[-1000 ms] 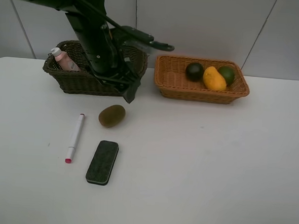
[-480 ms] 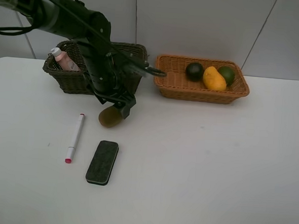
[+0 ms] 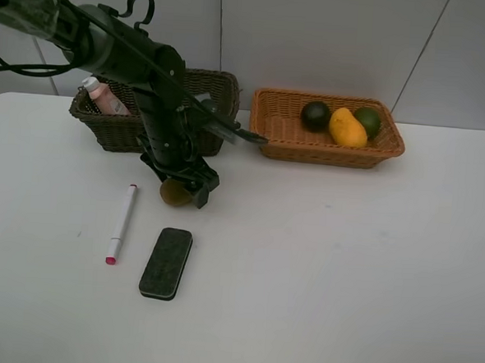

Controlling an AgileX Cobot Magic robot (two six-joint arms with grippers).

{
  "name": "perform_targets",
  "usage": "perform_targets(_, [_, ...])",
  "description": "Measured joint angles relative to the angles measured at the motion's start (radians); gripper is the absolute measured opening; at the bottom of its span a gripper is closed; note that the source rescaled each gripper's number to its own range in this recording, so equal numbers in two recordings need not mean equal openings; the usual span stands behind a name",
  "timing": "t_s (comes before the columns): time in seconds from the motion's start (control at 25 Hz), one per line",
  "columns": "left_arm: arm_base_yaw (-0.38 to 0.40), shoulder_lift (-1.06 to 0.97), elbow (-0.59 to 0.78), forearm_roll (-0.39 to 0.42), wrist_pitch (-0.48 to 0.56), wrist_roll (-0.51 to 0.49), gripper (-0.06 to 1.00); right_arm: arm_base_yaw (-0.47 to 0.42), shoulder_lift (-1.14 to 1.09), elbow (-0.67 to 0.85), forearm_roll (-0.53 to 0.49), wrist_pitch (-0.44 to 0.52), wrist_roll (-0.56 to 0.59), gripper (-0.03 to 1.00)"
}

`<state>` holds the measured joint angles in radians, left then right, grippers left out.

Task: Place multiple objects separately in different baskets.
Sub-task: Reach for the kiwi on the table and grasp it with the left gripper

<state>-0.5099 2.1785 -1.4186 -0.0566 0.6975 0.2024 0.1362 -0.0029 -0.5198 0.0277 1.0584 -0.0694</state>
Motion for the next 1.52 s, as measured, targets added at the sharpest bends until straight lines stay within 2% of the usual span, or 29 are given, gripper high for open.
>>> perform_targets(0.2, [0.000, 0.000, 0.000, 0.000, 0.005, -0.001, 0.98, 0.000, 0.000, 0.000, 0.000, 0.000, 0.000, 1.00])
perform_targets(0.24, [0.000, 0.000, 0.000, 0.000, 0.007, -0.003, 0.93, 0.000, 0.000, 0.000, 0.000, 0.000, 0.000, 1.00])
perform_targets(0.32, [0.000, 0.000, 0.000, 0.000, 0.009, -0.010, 0.66, 0.000, 0.000, 0.000, 0.000, 0.000, 0.000, 1.00])
perform_targets(0.36, [0.000, 0.000, 0.000, 0.000, 0.011, -0.011, 0.61, 0.000, 0.000, 0.000, 0.000, 0.000, 0.000, 1.00])
perform_targets(1.52, [0.000, -0.006, 0.000, -0.007, 0.030, -0.014, 0.62, 0.000, 0.000, 0.000, 0.000, 0.000, 0.000, 1.00])
